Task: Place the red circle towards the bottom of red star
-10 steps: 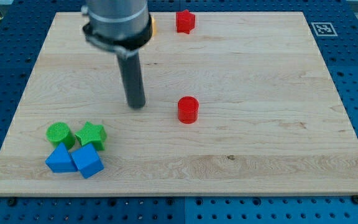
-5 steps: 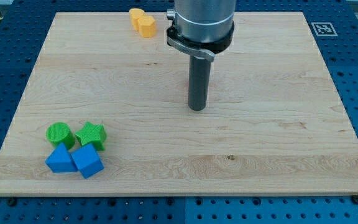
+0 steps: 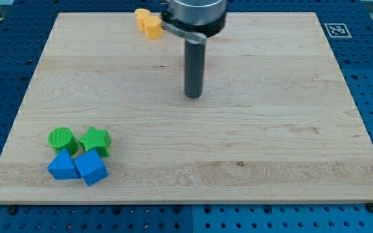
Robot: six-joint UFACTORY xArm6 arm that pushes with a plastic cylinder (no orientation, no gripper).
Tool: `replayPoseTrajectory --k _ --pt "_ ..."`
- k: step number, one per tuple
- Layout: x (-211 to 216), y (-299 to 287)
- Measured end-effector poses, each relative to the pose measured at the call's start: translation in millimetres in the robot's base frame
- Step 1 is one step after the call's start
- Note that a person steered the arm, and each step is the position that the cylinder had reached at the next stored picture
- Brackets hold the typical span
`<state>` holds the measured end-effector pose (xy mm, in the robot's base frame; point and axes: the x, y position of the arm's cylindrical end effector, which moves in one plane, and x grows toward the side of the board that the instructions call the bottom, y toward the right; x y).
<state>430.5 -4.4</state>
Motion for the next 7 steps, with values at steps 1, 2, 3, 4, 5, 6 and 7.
replayPoseTrajectory --k 1,2,3,4,5,6,7 --pt "-39.0 -1.1" --pt "-83.5 12.0" --pt "-92.3 17.3" --pt "-69.4 23.2" --pt "-72.5 57.1" --pt "-97.6 60.2" --pt "-124.3 47.3"
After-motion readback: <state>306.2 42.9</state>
